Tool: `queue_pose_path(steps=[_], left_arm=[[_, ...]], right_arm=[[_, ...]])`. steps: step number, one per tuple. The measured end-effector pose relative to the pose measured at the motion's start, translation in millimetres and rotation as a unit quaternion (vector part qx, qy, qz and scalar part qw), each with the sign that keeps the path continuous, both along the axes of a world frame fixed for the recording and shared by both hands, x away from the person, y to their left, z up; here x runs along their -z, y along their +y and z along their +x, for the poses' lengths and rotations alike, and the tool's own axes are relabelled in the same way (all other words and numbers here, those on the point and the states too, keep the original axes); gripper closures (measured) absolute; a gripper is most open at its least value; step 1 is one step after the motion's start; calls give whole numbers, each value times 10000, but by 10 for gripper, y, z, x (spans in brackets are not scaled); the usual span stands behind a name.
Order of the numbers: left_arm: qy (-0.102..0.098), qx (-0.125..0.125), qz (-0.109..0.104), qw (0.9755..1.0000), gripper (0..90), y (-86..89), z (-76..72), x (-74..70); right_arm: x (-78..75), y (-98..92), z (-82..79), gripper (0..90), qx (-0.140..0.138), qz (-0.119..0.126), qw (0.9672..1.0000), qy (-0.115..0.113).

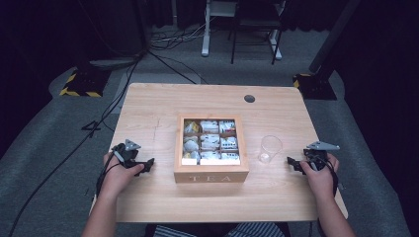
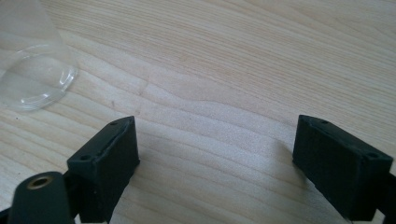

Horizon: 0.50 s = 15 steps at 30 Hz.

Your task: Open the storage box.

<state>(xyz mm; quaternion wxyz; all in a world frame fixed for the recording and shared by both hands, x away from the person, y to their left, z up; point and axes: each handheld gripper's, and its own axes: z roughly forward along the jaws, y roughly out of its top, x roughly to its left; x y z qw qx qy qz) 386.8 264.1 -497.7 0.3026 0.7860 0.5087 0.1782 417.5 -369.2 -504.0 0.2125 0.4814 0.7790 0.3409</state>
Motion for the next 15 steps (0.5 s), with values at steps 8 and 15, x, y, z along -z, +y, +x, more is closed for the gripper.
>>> queue_pose_path(steps=[8, 15], left_arm=[[-189, -77, -74, 9998, 298, 4, 4, -247], [-430, 35, -146, 9990, 303, -78, -53, -492]], right_arm=[[0, 9, 19, 144, -5, 7, 10000, 7], [0, 13, 22, 146, 0, -3, 10000, -1]])
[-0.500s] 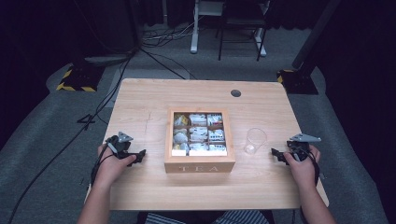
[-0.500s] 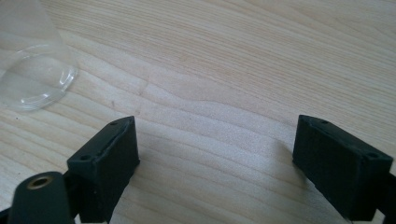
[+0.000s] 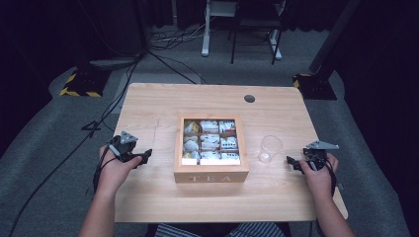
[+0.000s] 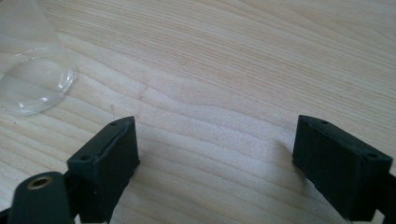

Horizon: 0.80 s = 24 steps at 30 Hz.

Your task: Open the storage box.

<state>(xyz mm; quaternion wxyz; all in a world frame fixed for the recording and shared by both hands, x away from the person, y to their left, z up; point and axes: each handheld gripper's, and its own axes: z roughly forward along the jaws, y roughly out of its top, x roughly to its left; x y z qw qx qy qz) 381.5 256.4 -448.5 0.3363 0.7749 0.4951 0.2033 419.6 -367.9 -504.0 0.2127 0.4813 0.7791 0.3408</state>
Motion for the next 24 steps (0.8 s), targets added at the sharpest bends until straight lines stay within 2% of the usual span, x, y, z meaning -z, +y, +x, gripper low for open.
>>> queue_pose_path(steps=[4, 13, 16, 17, 21, 24], left_arm=[[-103, 51, -176, 9998, 302, -58, -31, -99], [-326, 275, -307, 9986, 299, -157, -95, -251], [-322, 494, -627, 9963, 294, -197, -124, -289], [-318, 587, -672, 9955, 294, -210, -133, -303], [-411, 734, -584, 9947, 291, -290, -178, -365], [-427, 900, -611, 9931, 288, -369, -215, -413]], right_arm=[[0, 9, -6, 149, 28, -7, 10000, -11], [0, 12, -7, 149, 12, -5, 10000, -10], [-1, 12, -8, 149, 9, -6, 10000, -9], [0, 12, -7, 149, 8, -6, 10000, -11], [0, 11, -6, 149, 5, -8, 10000, -16], [0, 12, -7, 149, 9, -5, 10000, -10]])
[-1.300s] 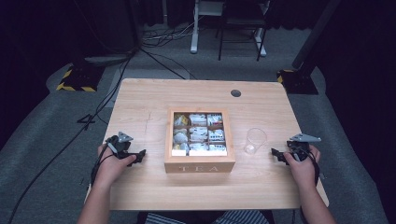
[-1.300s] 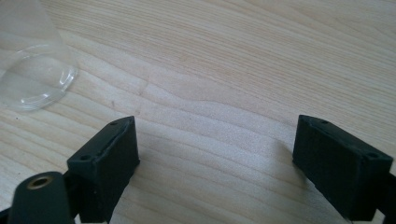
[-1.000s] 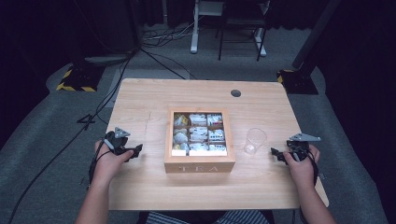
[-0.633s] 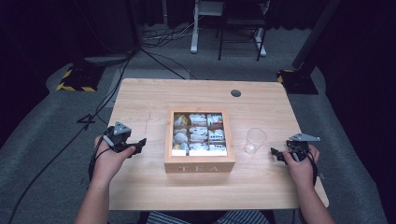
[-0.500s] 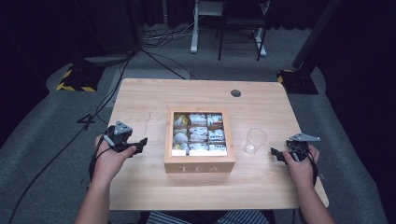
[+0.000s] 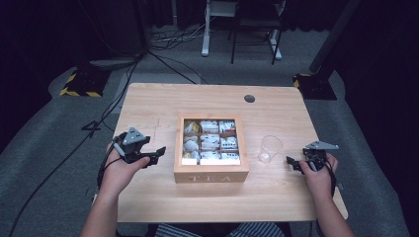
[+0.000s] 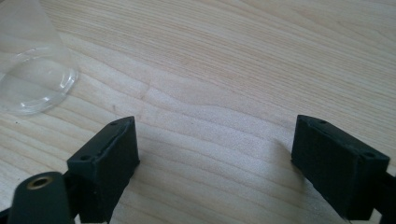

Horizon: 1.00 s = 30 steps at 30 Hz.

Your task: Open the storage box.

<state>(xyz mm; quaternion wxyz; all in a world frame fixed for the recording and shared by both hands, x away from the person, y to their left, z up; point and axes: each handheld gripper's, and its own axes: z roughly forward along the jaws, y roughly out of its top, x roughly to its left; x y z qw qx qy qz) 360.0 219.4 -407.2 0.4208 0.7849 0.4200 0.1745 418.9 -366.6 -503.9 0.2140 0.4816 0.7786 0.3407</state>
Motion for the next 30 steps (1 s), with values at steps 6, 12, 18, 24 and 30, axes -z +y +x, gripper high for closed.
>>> queue_pose_path(steps=[6, 12, 18, 24, 30], left_arm=[[9, 446, 47, 9990, 280, -203, -71, -52], [328, 885, 137, 9954, 232, -343, -107, -12], [497, 997, 296, 9933, 201, -430, -114, 44], [560, 1091, 592, 9907, 181, -501, -108, 118], [659, 1215, 901, 9863, 176, -571, -129, 181]], right_arm=[[0, 0, 0, 149, -1, 1, 10000, 1], [0, 0, 0, 149, -1, -1, 10000, 0], [0, 0, 0, 149, -1, 0, 10000, 1], [0, -1, 1, 149, -2, 3, 10000, 3], [0, -1, 1, 149, -2, 4, 10000, 3]])
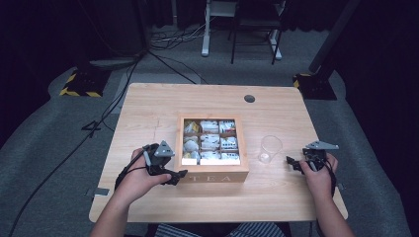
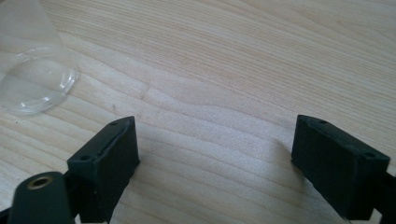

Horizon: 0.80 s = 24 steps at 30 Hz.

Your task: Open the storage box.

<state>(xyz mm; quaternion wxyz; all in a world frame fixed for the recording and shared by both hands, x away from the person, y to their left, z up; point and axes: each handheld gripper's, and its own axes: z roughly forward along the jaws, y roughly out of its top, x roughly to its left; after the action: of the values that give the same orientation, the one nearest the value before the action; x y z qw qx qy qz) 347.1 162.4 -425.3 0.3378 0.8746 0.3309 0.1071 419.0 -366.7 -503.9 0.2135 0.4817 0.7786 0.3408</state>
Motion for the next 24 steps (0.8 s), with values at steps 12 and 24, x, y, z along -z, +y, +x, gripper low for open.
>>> queue_pose_path(steps=[12, 24], left_arm=[[116, 47, 235, 9996, 172, -75, 5, 107], [243, -10, 448, 9987, 307, -79, -23, 13]], right_arm=[[0, -1, 1, 150, -6, 4, 10000, 2], [0, -1, 1, 150, -4, 6, 10000, -1]])
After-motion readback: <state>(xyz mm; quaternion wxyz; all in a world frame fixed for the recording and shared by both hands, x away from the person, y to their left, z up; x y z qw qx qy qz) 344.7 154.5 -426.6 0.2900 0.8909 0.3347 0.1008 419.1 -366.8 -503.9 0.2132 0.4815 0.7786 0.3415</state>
